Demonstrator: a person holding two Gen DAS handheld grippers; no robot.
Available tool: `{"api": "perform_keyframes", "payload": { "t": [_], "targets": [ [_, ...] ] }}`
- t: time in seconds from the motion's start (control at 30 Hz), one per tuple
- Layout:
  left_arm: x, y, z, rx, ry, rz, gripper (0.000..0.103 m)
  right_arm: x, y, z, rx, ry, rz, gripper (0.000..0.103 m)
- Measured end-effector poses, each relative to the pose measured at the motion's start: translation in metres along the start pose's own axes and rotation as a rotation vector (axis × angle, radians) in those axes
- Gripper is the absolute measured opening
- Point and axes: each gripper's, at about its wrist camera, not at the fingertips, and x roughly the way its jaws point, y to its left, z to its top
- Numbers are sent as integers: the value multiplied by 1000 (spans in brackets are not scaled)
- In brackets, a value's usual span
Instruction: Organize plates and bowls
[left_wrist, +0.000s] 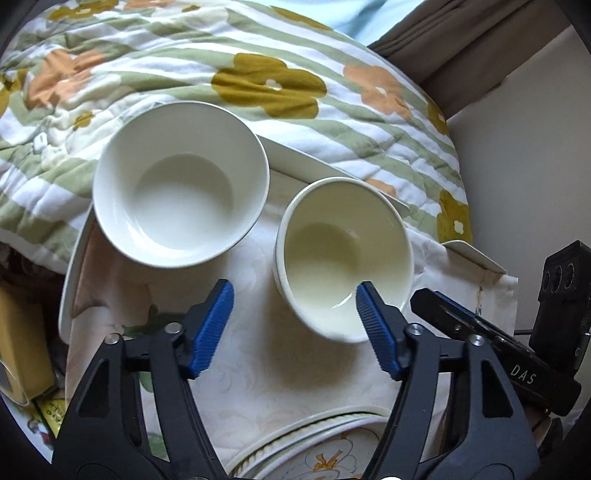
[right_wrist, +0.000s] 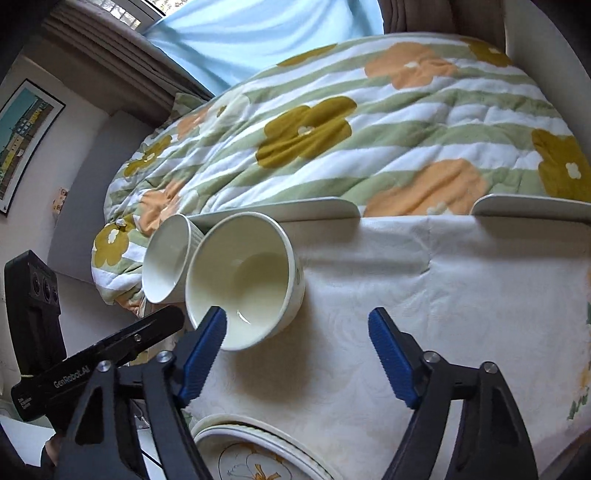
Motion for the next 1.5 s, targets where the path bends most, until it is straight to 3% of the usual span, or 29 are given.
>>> {"api": "perform_keyframes", "payload": {
  "t": [0.23,0.3,0.33,0.43,0.9,1.17,1.5],
  "targets": [
    [29,3,8,9,22,4,37,28,0,6,17,28,5,46],
    [30,4,8,13,20,8,26,32,0,8,18,36,9,32],
    [31,4,9,13,20,11,16,33,1,9,13,41,6,30],
    [32,4,11,31,20,20,15,39,8,13,0,37,15,19],
    [5,-24,3,123,-22,45,15,10,8,9,-4,-33,10,17],
    [-41,-81,-27,191,-66,21,15,-65,-4,-13,-15,-122,13,17],
    [-74,-185,-110,261,-95,-19,15,-174,-60,-65,8,-214,-26,17]
  ]
}}
